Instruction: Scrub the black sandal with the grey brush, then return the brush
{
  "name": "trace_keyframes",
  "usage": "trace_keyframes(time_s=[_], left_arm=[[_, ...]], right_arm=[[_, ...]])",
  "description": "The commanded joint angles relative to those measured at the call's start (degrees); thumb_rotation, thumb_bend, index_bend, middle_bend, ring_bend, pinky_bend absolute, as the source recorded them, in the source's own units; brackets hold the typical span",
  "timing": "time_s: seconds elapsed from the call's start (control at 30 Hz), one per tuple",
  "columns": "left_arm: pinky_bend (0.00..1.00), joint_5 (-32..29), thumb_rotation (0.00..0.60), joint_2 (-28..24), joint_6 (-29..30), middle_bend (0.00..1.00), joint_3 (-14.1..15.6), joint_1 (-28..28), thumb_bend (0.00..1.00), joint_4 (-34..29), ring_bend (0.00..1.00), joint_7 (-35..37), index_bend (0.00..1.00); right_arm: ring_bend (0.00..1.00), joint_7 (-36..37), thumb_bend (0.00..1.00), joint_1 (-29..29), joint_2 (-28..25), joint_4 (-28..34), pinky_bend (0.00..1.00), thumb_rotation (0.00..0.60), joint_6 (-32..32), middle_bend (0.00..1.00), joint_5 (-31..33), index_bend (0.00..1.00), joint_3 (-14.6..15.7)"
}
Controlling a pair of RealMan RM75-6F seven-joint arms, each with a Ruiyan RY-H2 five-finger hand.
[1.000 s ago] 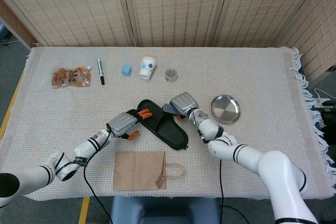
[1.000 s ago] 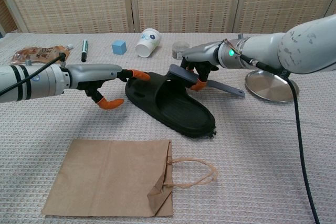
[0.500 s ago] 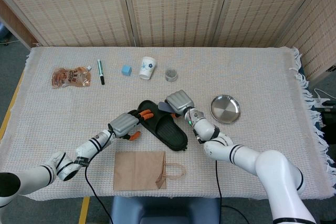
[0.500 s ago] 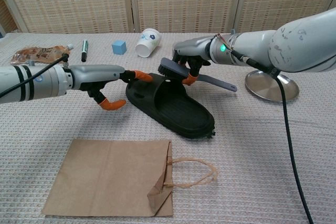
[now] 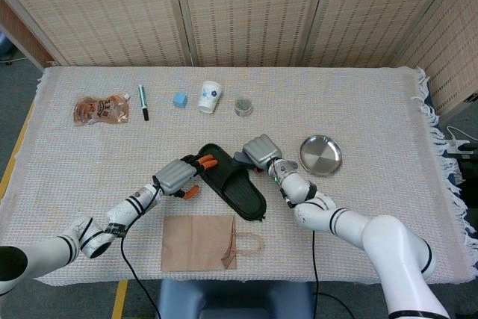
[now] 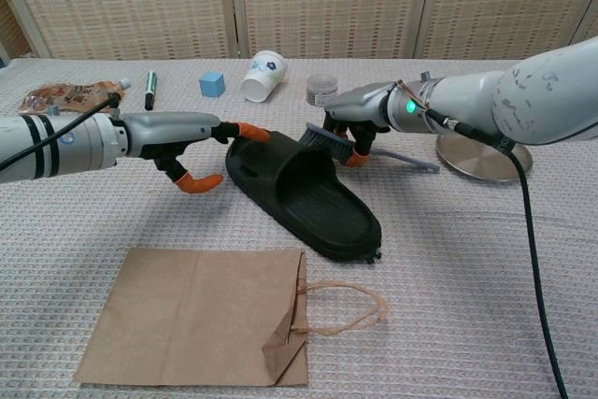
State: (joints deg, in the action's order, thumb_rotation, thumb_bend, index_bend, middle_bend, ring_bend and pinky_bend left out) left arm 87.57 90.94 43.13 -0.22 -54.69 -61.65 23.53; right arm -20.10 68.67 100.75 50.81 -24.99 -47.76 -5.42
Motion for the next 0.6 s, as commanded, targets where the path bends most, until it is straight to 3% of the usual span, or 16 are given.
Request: trace_keyframes(time_s=[0.03, 0.17, 0.43, 0.6], left_arm=[[0.1, -0.36, 0.6, -0.18, -0.04, 0.0, -0.19, 0.11, 0.55, -0.64, 0.0, -0.94, 0.0], [0.1, -0.76, 0.6, -0.27, -0.16, 0.0, -0.39, 0.17, 0.55, -1.37, 0.0, -1.95, 0.0], [0.1, -1.55, 0.6, -0.68, -0.25, 0.0, -0.56, 0.7, 0.55, -1.68, 0.0, -2.68, 0.0], [0.1, -1.59, 0.6, -1.28, 0.87, 0.0, -0.83, 1.27, 0.56, -1.92, 0.0, -2.51, 0.0]], right_arm=[[0.55, -0.9, 0.39, -0.32, -0.98, 1.35, 0.83, 0.6, -0.54, 0.57, 0.65, 0.79, 0.65], [0.55, -0.89, 0.39, -0.38, -2.47, 3.71, 0.83, 0.6, -2.18, 0.57, 1.35, 0.79, -0.12], [0.55, 4.04, 0.39, -1.64, -6.47, 10.54, 0.83, 0.6, -11.65, 0.57, -4.1, 0.8, -6.36], [0.55, 2.97, 0.39, -2.37, -10.11, 14.54, 0.83, 0.6, -15.52, 0.57, -6.79, 0.8, -7.35]])
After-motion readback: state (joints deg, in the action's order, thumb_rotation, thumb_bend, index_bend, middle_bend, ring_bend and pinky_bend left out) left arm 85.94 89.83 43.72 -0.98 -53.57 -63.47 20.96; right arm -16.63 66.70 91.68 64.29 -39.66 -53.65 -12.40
